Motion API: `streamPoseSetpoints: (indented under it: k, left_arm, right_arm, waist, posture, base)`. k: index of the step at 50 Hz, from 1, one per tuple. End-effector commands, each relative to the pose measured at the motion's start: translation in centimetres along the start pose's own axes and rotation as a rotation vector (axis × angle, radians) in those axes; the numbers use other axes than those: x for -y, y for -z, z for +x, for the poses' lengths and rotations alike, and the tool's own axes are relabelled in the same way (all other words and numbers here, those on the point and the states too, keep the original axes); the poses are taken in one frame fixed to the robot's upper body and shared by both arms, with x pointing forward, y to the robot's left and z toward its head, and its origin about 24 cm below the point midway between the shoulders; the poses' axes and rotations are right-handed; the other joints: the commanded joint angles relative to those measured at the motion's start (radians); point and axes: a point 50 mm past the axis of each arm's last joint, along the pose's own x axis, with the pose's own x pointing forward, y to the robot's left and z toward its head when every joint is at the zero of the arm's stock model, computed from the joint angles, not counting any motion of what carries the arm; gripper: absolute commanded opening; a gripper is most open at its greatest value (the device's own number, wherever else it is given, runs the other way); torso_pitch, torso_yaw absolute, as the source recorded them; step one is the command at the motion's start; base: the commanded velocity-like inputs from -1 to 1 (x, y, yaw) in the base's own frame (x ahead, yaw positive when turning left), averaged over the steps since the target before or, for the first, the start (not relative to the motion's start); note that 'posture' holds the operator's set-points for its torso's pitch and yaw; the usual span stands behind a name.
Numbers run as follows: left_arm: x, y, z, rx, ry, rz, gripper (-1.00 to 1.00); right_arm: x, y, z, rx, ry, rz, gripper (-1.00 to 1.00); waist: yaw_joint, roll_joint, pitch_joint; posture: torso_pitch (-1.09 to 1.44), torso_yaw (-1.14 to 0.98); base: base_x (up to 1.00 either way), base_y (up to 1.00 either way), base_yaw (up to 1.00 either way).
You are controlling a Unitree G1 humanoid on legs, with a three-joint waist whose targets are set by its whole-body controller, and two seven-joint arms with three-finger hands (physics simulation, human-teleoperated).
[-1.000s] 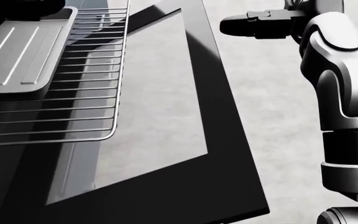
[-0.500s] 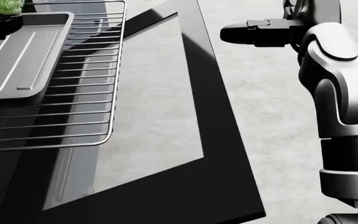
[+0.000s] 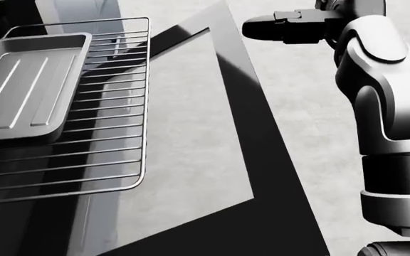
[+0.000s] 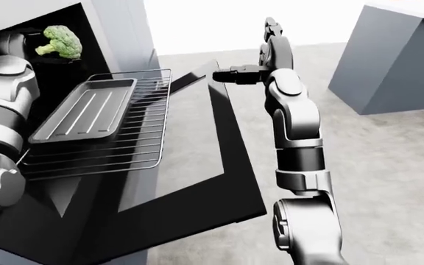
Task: Place the broccoli on the rack of the oven.
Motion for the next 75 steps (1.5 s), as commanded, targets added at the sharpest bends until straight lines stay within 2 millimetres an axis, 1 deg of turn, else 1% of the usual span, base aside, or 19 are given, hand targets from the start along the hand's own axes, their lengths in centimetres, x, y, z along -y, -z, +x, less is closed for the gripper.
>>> streamPoseSetpoints:
  k: [1, 2, 3, 4, 5, 6, 7, 8, 10, 12, 21, 38, 46, 55, 58, 65, 68, 72, 75]
  left_arm:
    - [0.0, -1.6, -0.2, 0.056, 0.003, -0.018, -0.06]
    - [0.0, -1.6, -0.2, 0.056, 0.003, -0.019, -0.06]
    - [0.0, -1.7, -0.2, 0.057, 0.001, -0.019, -0.06]
    - [0.0, -1.7, -0.2, 0.056, 0.001, -0.019, -0.06]
    - [0.0, -1.7, -0.2, 0.056, 0.0, -0.018, -0.05]
    - [0.0, -1.6, -0.2, 0.055, 0.0, -0.017, -0.06]
    - [0.0, -1.5, -0.1, 0.052, -0.002, -0.018, -0.05]
    - [0.0, -1.5, -0.1, 0.052, -0.002, -0.018, -0.05]
    - [-0.1, -1.6, -0.2, 0.053, -0.003, -0.019, -0.05]
    - [0.0, -1.7, -0.2, 0.054, -0.003, -0.019, -0.05]
    - [-0.2, -1.8, -0.2, 0.055, -0.01, -0.004, -0.05]
    - [0.7, -0.3, -0.1, 0.037, 0.0, 0.086, -0.01]
    - [1.3, 1.2, -0.1, -0.004, -0.001, 0.132, 0.04]
    - [1.5, 2.0, -0.2, -0.017, -0.012, 0.18, 0.07]
    - [1.5, 2.3, -0.1, -0.026, -0.019, 0.193, 0.17]
    - [1.3, 2.8, -0.1, -0.048, -0.039, 0.203, 0.15]
    - [1.2, 2.7, -0.1, -0.045, -0.045, 0.196, 0.18]
    - [1.4, 2.3, -0.2, -0.039, -0.026, 0.167, 0.45]
    - [1.5, 2.4, -0.2, -0.039, -0.025, 0.169, 0.47]
  right_arm:
    - [0.5, -1.5, -0.1, 0.059, 0.018, 0.002, 1.0]
    - [0.5, -1.4, -0.1, 0.059, 0.019, 0.002, 1.0]
    - [0.6, -1.4, -0.2, 0.058, 0.02, 0.003, 1.0]
    - [0.5, -1.5, -0.2, 0.058, 0.02, 0.003, 1.0]
    - [0.6, -1.5, -0.2, 0.059, 0.02, 0.005, 1.0]
    - [0.5, -1.4, -0.2, 0.059, 0.019, 0.004, 1.0]
    - [0.5, -1.6, -0.3, 0.059, 0.019, 0.004, 1.0]
    - [0.6, -1.6, -0.3, 0.06, 0.02, 0.003, 1.0]
    - [0.6, -1.9, -0.2, 0.064, 0.021, 0.001, 1.0]
    - [0.5, -2.0, -0.2, 0.065, 0.02, 0.002, 1.0]
    - [0.8, -2.0, -0.3, 0.068, 0.026, 0.007, 1.0]
    - [1.0, -0.6, -0.6, 0.056, 0.03, 0.017, 1.0]
    - [1.0, -0.7, -0.5, 0.055, 0.029, 0.015, 1.0]
    - [1.2, -0.3, -0.7, 0.053, 0.03, 0.02, 1.0]
    - [1.1, -0.2, -0.7, 0.052, 0.028, 0.022, 1.0]
    - [1.1, -0.1, -0.8, 0.052, 0.027, 0.025, 1.0]
    - [1.1, 0.0, -0.8, 0.05, 0.028, 0.026, 1.0]
    - [1.0, 0.1, -0.8, 0.051, 0.025, 0.028, 1.0]
    - [1.0, 0.2, -0.8, 0.051, 0.025, 0.03, 1.0]
  waist:
    - [-0.011, -0.007, -0.017]
    - [-0.01, -0.027, -0.014]
    - [-0.008, -0.053, -0.009]
    - [-0.006, -0.083, -0.012]
    - [0.001, -0.087, -0.018]
    - [0.005, -0.069, -0.021]
    - [0.003, -0.07, -0.033]
    - [0.0, -0.072, -0.039]
    - [-0.001, -0.07, -0.038]
    - [-0.005, -0.056, -0.044]
    - [0.006, -0.054, -0.051]
    - [0.016, -0.06, -0.049]
    - [0.014, -0.059, -0.052]
    - [0.015, -0.06, -0.057]
    - [0.016, -0.06, -0.059]
    - [0.015, -0.057, -0.063]
    - [0.015, -0.056, -0.064]
    - [0.014, -0.055, -0.066]
    - [0.014, -0.055, -0.067]
  posture:
    - [0.0, 0.0]
    - [0.0, 0.0]
    - [0.0, 0.0]
    - [0.0, 0.0]
    - [0.0, 0.0]
    - [0.0, 0.0]
    - [0.0, 0.0]
    - [0.0, 0.0]
    - [0.0, 0.0]
    - [0.0, 0.0]
    - [0.0, 0.0]
    - [0.0, 0.0]
    - [0.0, 0.0]
    - [0.0, 0.0]
    - [0.0, 0.0]
    - [0.0, 0.0]
    - [0.0, 0.0]
    - [0.0, 0.0]
    - [0.0, 0.0]
  base:
    - [0.0, 0.0, 0.0]
    - [0.0, 0.0, 0.0]
    - [0.0, 0.0, 0.0]
    - [0.0, 0.0, 0.0]
    - [0.0, 0.0, 0.0]
    - [0.0, 0.0, 0.0]
    - [0.0, 0.0, 0.0]
    - [0.0, 0.0, 0.0]
    - [0.0, 0.0, 0.0]
    - [0.0, 0.0, 0.0]
    - [0.0, 0.0, 0.0]
    - [0.0, 0.0, 0.0]
    - [0.0, 0.0, 0.0]
    - [0.0, 0.0, 0.0]
    - [0.0, 0.0, 0.0]
    - [0.0, 0.0, 0.0]
    - [0.0, 0.0, 0.0]
    - [0.0, 0.0, 0.0]
    - [0.0, 0.0, 0.0]
